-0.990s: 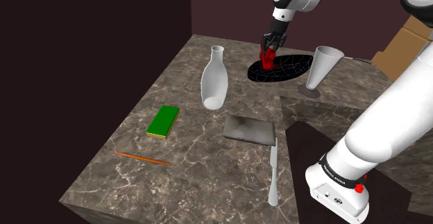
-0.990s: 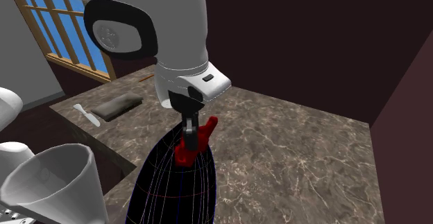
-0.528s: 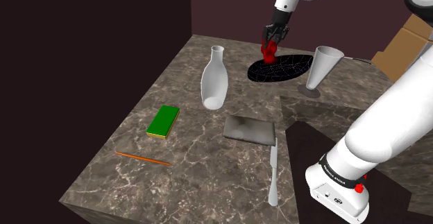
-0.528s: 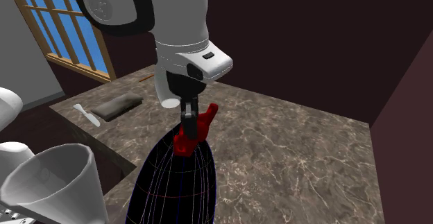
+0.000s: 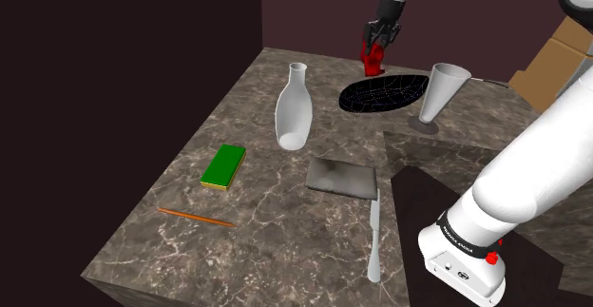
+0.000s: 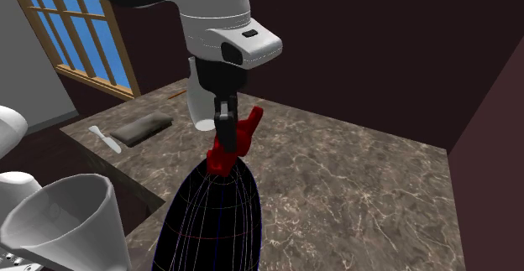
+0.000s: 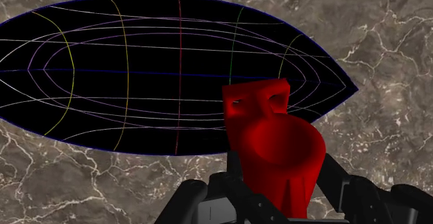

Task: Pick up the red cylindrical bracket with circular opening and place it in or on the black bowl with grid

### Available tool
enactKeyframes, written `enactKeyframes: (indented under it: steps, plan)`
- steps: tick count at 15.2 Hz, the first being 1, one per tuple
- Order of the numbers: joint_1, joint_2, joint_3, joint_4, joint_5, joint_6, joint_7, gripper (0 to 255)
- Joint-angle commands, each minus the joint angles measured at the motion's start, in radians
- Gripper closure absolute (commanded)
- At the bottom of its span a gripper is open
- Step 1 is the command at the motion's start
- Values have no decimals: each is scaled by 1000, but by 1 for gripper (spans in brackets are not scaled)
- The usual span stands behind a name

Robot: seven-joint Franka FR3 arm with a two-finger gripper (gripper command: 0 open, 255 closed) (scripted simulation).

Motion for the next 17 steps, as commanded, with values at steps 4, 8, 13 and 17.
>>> enactKeyframes:
  steps: [4, 8, 13, 17]
  plan:
    - [0, 4, 0, 74, 0, -70, 6, 255]
    - [-10, -9, -11, 97, -5, -107, -11, 255]
    - [-60, -71, -65, 49, -29, -128, -108, 255]
    - [-74, -89, -83, -3, -38, -95, -141, 255]
